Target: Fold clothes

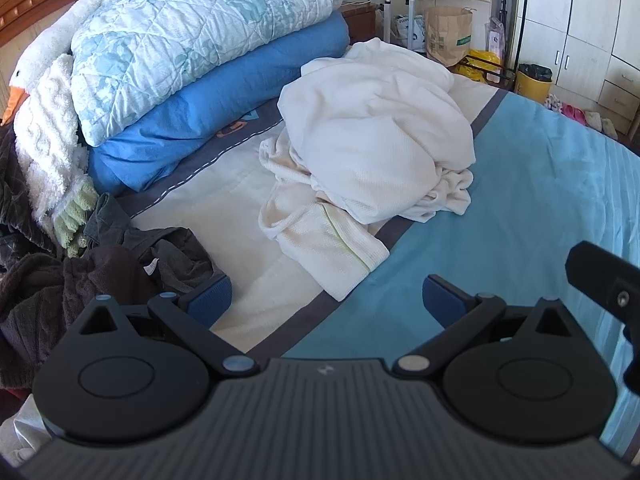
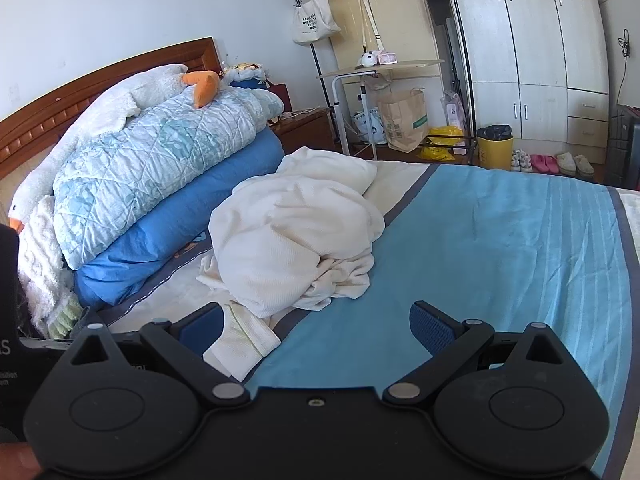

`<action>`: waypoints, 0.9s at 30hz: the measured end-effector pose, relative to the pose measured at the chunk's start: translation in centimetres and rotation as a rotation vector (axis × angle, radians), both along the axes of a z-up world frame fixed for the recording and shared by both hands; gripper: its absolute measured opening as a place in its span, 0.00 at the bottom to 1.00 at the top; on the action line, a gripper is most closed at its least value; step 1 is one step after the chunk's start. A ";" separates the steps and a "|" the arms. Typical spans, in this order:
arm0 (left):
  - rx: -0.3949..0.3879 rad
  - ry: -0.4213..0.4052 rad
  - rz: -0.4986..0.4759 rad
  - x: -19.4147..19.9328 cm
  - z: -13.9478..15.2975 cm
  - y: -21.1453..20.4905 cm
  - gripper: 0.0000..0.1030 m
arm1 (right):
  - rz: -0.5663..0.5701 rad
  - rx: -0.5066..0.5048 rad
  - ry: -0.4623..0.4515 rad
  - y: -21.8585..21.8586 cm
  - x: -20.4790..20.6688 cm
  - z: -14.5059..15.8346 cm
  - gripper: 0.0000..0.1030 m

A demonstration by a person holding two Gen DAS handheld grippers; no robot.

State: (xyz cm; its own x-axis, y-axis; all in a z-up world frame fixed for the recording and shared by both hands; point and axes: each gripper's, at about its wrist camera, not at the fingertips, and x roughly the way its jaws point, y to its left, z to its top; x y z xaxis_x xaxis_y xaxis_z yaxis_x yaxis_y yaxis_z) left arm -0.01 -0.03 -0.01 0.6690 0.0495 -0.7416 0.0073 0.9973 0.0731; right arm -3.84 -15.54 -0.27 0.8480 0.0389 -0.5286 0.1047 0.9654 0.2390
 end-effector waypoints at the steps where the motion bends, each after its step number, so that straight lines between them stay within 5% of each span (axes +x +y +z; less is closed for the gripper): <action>1: 0.000 -0.001 -0.002 0.0 0.0 0.0 1.00 | 0.000 0.002 0.002 0.1 0.0 0.0 0.98; 27: 0.005 0.013 -0.036 -0.5 -0.2 -0.5 1.00 | -0.033 0.035 0.022 -0.4 0.0 -0.2 0.98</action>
State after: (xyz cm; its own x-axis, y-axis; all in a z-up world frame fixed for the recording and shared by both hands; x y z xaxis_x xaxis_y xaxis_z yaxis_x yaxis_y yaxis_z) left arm -0.47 -0.52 -0.24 0.6610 0.0293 -0.7498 0.0445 0.9959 0.0782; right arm -3.87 -15.95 -0.48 0.8373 0.0299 -0.5459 0.1418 0.9525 0.2697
